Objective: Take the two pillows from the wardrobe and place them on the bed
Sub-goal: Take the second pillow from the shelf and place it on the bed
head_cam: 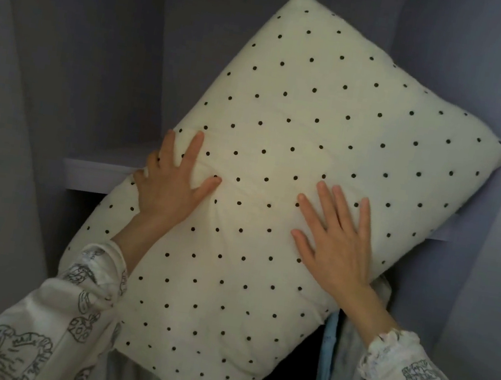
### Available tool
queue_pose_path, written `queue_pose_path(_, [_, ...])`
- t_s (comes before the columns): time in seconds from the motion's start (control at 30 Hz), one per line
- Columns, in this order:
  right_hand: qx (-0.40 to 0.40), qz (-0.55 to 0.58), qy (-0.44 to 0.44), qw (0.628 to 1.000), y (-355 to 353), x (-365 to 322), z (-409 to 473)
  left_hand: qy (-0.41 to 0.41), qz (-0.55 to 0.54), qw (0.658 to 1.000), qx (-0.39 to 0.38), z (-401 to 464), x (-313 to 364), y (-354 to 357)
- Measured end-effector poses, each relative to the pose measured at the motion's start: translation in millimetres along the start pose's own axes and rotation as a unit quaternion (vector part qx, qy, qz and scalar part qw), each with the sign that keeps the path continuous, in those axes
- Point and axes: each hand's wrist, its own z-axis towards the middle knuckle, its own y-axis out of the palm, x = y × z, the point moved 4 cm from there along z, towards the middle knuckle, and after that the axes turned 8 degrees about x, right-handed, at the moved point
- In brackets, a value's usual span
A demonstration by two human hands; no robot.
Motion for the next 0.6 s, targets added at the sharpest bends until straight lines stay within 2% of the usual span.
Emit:
queue_pose_path(0.17, [-0.008,0.021,0.104,0.994,-12.5,21.5,-24.8,0.000,0.000,1.000,-0.005,3.4,-1.2,0.6])
queue_pose_path(0.37, [-0.024,0.144,0.230,0.962,-18.6,29.2,-64.1,-0.013,-0.015,1.000,-0.006,6.9,-2.0,3.1])
queue_pose_path(0.5, [-0.026,0.252,0.349,0.902,-18.8,21.9,-73.5,-0.007,-0.024,1.000,0.001,3.7,-2.9,2.5])
queue_pose_path(0.6, [-0.007,0.326,0.458,0.827,-11.4,18.5,-75.0,-0.004,-0.036,0.999,0.011,1.5,-3.1,1.9])
